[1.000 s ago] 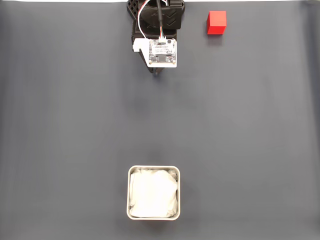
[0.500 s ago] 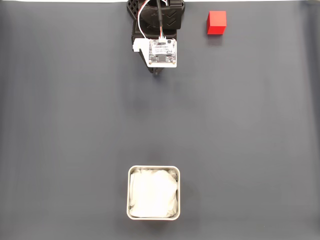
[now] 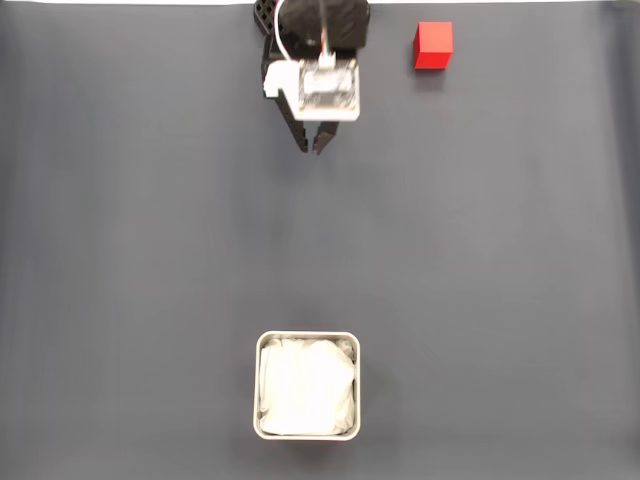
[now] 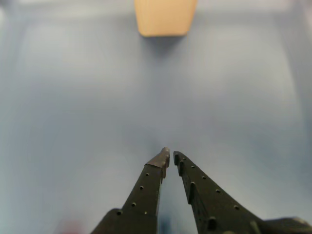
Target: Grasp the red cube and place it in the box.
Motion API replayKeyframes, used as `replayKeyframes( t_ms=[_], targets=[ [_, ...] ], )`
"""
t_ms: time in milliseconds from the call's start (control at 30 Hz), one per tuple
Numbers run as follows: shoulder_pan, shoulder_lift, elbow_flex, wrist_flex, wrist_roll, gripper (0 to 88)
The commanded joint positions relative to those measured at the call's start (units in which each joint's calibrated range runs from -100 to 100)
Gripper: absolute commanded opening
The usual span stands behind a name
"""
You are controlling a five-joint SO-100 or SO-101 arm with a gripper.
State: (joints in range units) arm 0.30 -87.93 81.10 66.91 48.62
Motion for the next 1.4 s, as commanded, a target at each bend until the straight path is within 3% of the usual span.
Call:
replayKeyframes(
  t_ms=[0, 400, 1367],
  targets=[
    [-1.1, 9.9, -16.9, -1.3, -1.5, 0.0],
    [-1.5, 28.7, -47.2, 3.8, -1.4, 0.0],
    [-1.4, 39.2, -58.3, 7.2, 2.0, 0.0]
  ],
)
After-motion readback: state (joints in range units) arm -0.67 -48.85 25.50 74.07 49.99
